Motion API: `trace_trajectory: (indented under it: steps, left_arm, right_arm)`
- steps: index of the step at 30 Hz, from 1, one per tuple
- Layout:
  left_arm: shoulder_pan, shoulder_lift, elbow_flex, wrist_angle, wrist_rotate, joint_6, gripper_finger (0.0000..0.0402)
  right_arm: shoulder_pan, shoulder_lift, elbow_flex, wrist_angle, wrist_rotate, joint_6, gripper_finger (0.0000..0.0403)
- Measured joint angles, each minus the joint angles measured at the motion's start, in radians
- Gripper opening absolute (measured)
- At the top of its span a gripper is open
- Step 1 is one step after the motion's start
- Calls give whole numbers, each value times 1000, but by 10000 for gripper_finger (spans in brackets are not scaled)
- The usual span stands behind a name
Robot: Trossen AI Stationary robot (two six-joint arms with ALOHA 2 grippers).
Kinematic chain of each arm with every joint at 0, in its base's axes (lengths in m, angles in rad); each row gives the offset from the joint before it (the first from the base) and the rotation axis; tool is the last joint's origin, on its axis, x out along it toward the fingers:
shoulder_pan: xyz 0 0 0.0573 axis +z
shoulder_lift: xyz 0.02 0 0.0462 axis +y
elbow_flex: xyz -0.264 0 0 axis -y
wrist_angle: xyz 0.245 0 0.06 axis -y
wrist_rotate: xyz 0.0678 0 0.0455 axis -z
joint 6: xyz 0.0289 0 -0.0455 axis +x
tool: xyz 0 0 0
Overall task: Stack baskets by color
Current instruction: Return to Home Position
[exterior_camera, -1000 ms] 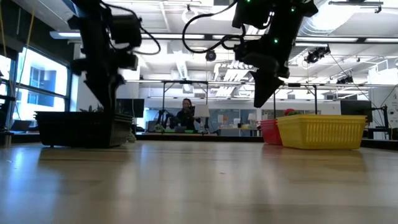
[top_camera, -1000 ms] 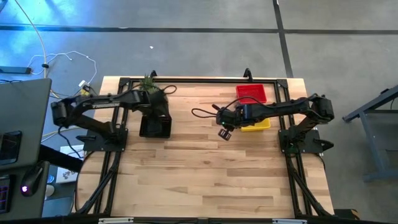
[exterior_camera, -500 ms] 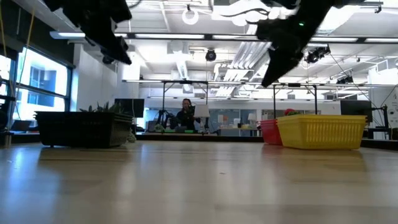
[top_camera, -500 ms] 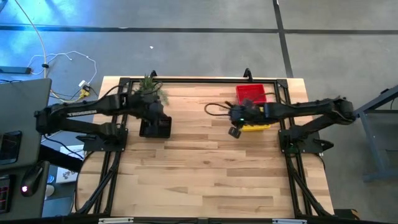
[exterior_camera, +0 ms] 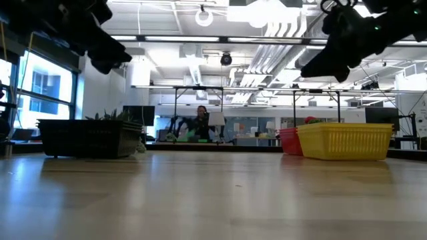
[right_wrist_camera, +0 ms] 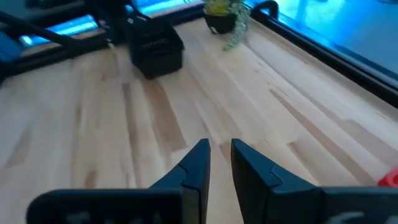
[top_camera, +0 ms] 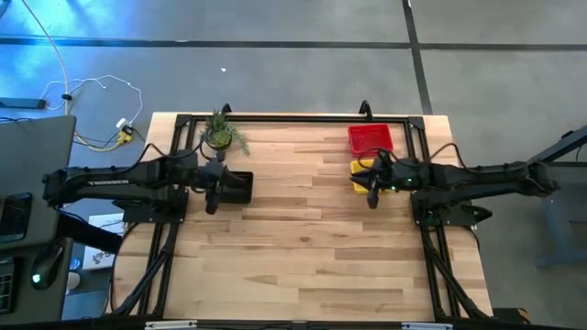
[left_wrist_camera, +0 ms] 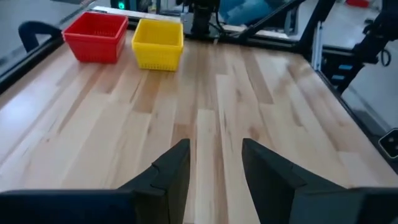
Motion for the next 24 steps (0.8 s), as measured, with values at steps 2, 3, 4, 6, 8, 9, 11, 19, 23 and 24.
trace_trajectory:
  steps: [2, 3, 4, 6, 8, 9, 11, 19, 23, 24]
  left_arm:
    - [-7, -33, -33, 22, -1, -13, 131]
    - [-12, -48, -48, 41, -1, -19, 131]
    - [-16, -64, -65, 57, 0, -20, 131]
    - [-23, -95, -99, 93, -1, -22, 131]
    - [-32, -122, -139, 127, -1, -35, 131]
    - [-36, -134, -159, 151, -1, -42, 131]
    - [-46, -164, -205, 196, -1, -55, 131]
    - [-57, -268, -328, 284, -1, -72, 131]
    - [-57, -323, -363, 297, -1, -69, 131]
    - [-57, -336, -368, 298, -1, -65, 131]
  right_arm:
    - [0, -39, -32, 22, -11, -12, 53]
    - [0, -57, -45, 24, -11, -16, 53]
    - [0, -71, -56, 23, -10, -20, 53]
    - [0, -88, -69, 28, -10, -19, 53]
    - [0, -96, -81, 36, -10, -12, 53]
    - [0, -96, -87, 49, -10, -13, 53]
    - [0, -100, -107, 62, -10, -15, 53]
    - [0, -100, -217, 232, -56, 7, 53]
    - [0, -100, -272, 313, -63, 5, 53]
    - [0, -100, -281, 318, -63, 4, 53]
